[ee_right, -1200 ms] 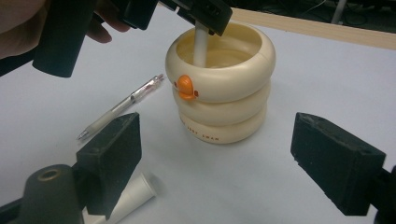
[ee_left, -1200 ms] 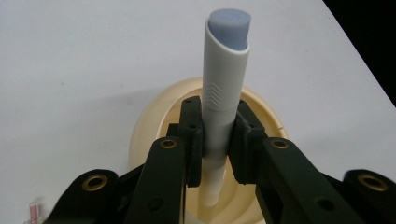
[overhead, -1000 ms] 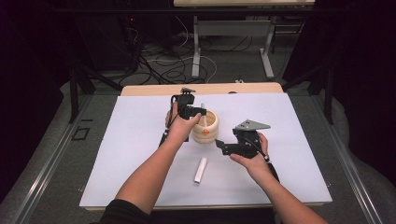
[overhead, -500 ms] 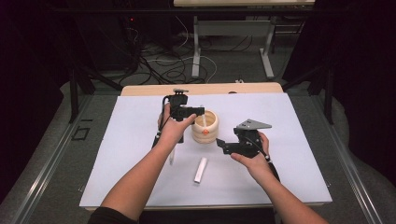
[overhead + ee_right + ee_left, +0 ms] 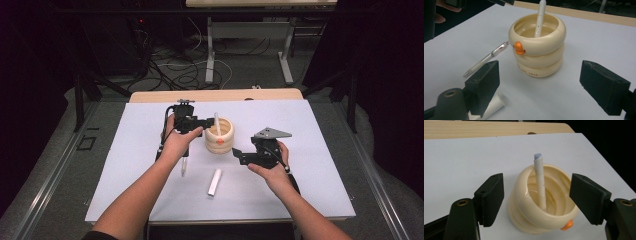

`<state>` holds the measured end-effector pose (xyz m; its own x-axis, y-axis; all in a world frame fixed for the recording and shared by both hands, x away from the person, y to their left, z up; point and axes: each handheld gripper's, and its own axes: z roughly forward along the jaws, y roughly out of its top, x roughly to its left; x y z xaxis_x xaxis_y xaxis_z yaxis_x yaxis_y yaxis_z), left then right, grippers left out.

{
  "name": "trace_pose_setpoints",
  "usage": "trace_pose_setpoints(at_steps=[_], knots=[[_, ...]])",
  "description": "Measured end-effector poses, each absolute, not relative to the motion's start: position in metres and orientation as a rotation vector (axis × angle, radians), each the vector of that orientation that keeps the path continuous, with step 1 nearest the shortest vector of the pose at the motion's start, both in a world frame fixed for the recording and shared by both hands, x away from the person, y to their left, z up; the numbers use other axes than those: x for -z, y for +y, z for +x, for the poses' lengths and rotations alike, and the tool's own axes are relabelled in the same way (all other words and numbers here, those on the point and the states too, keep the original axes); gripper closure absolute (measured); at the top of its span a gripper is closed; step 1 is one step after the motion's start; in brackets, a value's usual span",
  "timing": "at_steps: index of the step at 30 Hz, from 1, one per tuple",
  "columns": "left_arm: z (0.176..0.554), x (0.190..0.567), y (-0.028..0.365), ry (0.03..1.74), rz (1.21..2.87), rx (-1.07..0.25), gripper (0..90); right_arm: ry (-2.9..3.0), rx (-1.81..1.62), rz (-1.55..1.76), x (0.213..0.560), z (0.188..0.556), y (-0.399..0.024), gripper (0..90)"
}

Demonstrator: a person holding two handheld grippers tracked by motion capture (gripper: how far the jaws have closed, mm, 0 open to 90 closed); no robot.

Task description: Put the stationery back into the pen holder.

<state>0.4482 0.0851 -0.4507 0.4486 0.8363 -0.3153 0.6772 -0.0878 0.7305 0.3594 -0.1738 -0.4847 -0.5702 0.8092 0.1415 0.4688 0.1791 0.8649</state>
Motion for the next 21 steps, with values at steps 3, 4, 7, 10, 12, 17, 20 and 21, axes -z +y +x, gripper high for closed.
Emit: trace_pose_setpoints(at_steps=[3,4,7,10,12,17,20,21], knots=[[0.447,0.453,0.089,1.298,1.843,-0.225,25.8,2.111,-1.348,1.212,0.485,0.360,-0.174,15.9],[0.446,0.454,0.090,1.317,1.854,-0.227,24.8,2.110,-1.347,1.212,0.485,0.360,-0.174,15.9],[0.444,0.456,0.095,1.323,1.862,-0.227,24.1,2.108,-1.348,1.211,0.485,0.360,-0.175,15.9],[0.442,0.458,0.100,1.323,1.864,-0.228,23.4,2.104,-1.351,1.214,0.485,0.360,-0.175,15.7],[0.441,0.459,0.104,1.323,1.861,-0.224,22.9,2.103,-1.348,1.222,0.484,0.360,-0.176,15.3],[0.437,0.462,0.115,1.349,1.843,-0.208,22.7,2.098,-1.353,1.218,0.484,0.361,-0.177,15.0],[0.434,0.464,0.122,1.357,1.828,-0.197,22.7,2.099,-1.350,1.222,0.484,0.361,-0.177,14.7],[0.432,0.465,0.124,1.359,1.824,-0.199,22.7,2.099,-1.353,1.221,0.485,0.361,-0.176,14.6]])
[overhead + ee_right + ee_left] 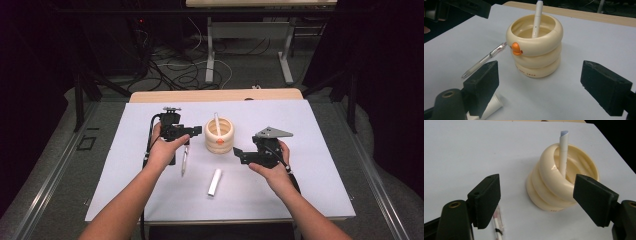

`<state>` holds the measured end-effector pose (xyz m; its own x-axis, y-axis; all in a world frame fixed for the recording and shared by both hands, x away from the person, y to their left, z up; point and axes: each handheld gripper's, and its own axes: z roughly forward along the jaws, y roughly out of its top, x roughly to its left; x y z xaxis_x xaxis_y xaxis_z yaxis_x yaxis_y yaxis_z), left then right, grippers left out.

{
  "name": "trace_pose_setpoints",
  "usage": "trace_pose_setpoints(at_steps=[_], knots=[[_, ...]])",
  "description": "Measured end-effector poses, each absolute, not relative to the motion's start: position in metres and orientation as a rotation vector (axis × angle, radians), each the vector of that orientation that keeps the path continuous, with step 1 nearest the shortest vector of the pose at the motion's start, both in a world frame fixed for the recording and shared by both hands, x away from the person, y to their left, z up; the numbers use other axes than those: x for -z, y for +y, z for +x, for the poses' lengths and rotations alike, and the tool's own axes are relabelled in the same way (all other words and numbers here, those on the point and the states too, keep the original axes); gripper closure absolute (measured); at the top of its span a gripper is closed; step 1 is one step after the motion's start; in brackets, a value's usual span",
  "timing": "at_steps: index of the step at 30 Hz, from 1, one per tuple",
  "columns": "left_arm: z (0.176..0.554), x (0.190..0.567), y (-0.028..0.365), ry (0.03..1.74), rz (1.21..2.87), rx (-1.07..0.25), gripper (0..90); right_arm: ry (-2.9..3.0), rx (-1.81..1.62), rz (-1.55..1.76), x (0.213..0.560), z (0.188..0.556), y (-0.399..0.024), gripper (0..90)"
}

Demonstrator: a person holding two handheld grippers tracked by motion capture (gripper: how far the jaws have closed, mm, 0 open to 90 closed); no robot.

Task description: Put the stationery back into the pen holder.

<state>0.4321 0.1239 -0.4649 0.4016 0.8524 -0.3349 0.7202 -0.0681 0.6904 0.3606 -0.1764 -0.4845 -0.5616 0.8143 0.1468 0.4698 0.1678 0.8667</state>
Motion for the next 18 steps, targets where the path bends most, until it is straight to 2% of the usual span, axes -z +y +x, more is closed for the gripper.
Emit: trace_pose_setpoints(at_steps=[9,18], knots=[[0.421,0.473,0.142,1.382,1.766,-0.162,23.5,2.090,-1.339,1.240,0.483,0.363,-0.178,10.0],[0.412,0.480,0.152,1.393,1.766,-0.144,24.9,2.090,-1.334,1.273,0.482,0.367,-0.179,0.8]])
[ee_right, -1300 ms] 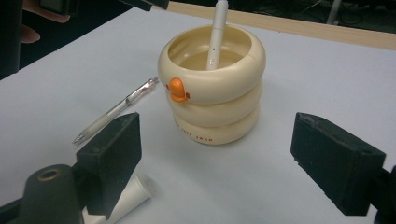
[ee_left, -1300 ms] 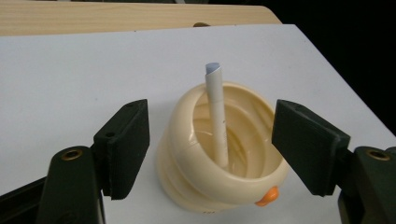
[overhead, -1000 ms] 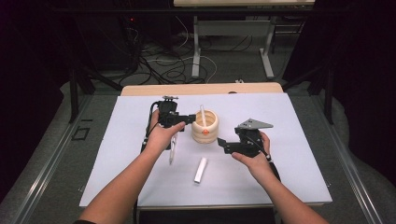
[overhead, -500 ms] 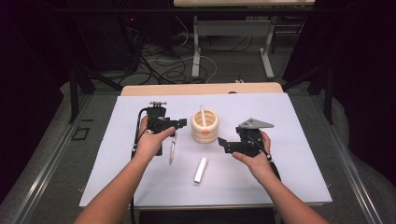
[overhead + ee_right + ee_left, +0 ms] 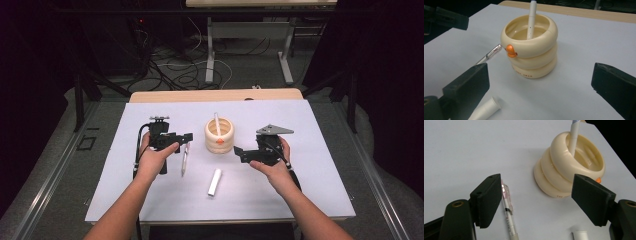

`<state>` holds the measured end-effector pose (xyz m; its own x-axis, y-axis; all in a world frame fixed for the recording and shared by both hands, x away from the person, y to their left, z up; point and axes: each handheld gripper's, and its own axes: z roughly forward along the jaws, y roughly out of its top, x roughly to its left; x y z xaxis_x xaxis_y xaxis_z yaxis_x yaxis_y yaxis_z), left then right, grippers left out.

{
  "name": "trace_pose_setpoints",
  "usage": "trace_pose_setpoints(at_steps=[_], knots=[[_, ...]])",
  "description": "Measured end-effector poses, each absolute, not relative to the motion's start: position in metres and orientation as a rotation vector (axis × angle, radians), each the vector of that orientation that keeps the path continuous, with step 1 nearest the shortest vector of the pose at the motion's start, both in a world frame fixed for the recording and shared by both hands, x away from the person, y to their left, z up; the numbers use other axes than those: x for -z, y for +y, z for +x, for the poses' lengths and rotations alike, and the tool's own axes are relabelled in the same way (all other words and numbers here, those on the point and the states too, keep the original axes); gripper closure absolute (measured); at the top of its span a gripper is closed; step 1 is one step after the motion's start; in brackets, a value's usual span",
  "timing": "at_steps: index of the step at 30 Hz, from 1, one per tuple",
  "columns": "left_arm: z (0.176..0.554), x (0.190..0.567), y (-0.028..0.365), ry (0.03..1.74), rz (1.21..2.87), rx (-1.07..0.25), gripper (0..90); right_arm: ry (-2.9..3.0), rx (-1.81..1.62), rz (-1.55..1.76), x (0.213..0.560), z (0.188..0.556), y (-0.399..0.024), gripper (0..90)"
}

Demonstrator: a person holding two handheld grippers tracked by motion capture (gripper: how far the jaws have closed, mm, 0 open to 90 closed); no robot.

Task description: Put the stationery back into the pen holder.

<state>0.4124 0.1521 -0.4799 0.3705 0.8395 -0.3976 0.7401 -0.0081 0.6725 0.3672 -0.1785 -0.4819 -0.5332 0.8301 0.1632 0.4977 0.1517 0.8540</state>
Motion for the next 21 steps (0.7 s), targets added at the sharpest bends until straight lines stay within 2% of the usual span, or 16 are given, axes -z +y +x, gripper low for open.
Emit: trace_pose_setpoints(at_steps=[11,21], knots=[[0.404,0.491,0.159,1.372,1.806,-0.107,23.6,2.073,-1.327,1.266,0.471,0.359,-0.178,0.0],[0.401,0.505,0.161,1.422,1.853,-0.037,26.4,2.086,-1.331,1.314,0.481,0.351,-0.195,0.0]])
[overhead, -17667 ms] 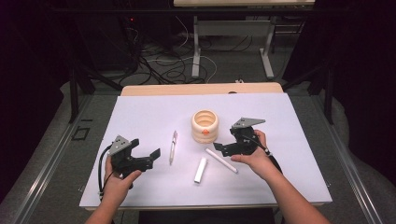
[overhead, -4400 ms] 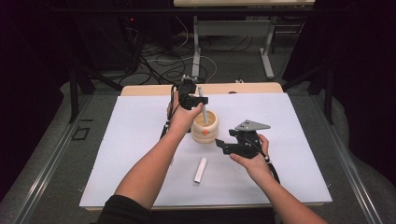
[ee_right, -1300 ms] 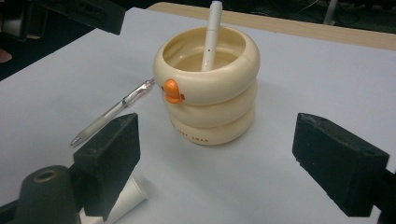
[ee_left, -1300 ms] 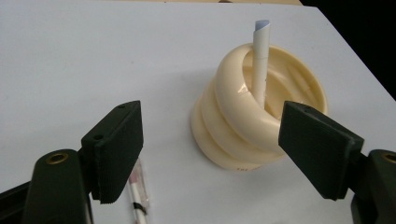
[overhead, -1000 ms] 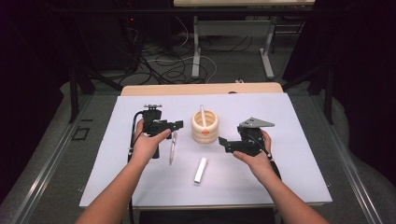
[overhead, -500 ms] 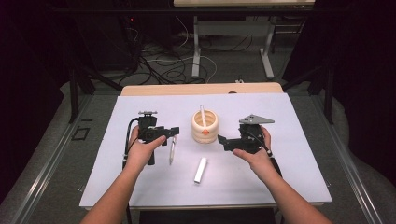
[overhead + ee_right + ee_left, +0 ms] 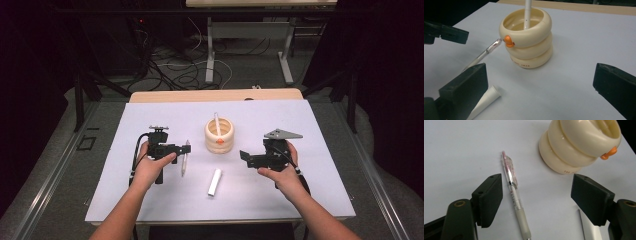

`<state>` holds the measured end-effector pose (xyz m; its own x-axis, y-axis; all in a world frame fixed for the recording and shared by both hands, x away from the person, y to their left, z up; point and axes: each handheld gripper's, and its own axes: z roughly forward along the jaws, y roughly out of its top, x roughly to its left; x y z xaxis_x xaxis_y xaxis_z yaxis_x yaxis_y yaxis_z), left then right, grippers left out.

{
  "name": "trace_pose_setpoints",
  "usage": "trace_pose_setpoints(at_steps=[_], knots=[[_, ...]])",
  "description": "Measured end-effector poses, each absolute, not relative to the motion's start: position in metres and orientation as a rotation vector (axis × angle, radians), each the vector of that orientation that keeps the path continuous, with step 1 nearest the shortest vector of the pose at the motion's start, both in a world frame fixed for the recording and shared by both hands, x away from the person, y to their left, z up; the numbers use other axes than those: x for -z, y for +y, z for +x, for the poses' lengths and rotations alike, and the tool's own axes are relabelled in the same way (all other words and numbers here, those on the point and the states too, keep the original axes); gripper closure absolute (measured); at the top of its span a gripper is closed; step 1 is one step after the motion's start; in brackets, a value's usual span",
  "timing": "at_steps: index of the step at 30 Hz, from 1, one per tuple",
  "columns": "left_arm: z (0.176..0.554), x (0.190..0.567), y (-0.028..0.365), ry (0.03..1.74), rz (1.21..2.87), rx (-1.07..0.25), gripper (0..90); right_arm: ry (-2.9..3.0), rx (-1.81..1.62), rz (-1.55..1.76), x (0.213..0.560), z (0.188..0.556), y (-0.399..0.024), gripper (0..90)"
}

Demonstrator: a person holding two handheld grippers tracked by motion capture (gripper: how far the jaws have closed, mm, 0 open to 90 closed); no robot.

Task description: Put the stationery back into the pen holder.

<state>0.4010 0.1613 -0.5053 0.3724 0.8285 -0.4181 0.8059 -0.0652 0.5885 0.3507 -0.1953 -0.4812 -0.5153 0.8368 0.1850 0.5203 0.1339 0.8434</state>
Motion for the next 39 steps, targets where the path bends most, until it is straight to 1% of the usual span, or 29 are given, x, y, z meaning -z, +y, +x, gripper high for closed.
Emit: trace_pose_setpoints(at_steps=[6,18,26,37,39], knots=[[0.400,0.512,0.160,1.445,1.869,0.001,31.8,2.080,-1.316,1.324,0.487,0.349,-0.204,0.0],[0.402,0.527,0.163,1.528,1.855,0.081,49.0,2.064,-1.328,1.354,0.493,0.347,-0.213,0.0],[0.403,0.535,0.161,1.579,1.859,0.144,55.0,2.066,-1.317,1.363,0.497,0.348,-0.216,0.0],[0.407,0.543,0.158,1.630,1.874,0.169,63.7,2.070,-1.321,1.371,0.500,0.348,-0.217,0.0],[0.408,0.544,0.158,1.635,1.886,0.157,65.2,2.070,-1.321,1.373,0.500,0.348,-0.218,0.0]])
